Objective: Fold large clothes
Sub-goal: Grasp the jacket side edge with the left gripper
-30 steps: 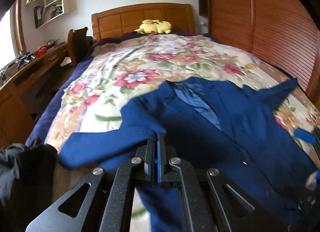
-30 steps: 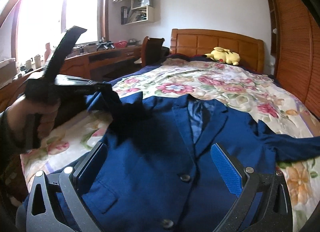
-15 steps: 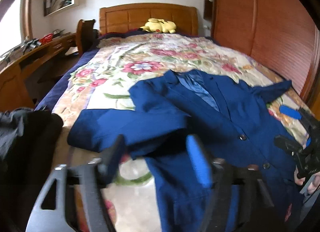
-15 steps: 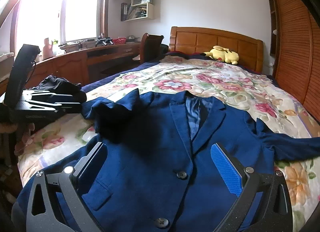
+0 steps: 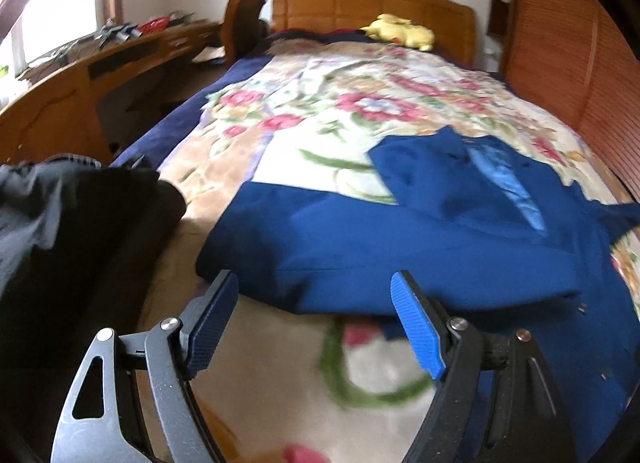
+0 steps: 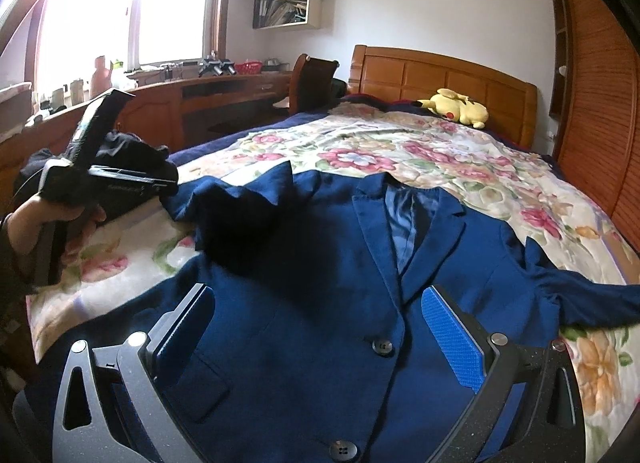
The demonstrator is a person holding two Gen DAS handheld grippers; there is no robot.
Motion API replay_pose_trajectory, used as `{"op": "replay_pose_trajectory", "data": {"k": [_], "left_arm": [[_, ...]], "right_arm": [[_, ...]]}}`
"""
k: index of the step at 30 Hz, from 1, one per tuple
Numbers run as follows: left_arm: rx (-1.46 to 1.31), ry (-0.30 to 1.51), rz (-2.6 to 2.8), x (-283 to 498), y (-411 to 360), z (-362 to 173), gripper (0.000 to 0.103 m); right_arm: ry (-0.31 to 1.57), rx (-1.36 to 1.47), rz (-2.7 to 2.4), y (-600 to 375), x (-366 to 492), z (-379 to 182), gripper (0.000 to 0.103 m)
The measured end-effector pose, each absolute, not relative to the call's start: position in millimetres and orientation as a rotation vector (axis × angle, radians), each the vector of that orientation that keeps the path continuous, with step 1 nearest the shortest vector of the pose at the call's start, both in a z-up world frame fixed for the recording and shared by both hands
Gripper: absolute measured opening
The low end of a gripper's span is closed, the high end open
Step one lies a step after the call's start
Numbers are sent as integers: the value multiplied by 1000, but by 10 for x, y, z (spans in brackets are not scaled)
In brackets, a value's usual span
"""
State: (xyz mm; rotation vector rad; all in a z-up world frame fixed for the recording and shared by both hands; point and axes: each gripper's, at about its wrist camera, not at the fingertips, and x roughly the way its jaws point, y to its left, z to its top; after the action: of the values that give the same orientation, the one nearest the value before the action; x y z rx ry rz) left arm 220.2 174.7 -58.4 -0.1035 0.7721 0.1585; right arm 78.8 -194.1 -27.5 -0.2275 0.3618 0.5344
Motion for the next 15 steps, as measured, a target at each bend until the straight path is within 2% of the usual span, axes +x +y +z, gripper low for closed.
{"op": "replay_pose_trajectory", "data": {"k": [15], "left_arm": [[-102,927,302,2660,2104,-1104,79]], "right_arm": [[399,-264,543,-1815,888,-308,103]]}}
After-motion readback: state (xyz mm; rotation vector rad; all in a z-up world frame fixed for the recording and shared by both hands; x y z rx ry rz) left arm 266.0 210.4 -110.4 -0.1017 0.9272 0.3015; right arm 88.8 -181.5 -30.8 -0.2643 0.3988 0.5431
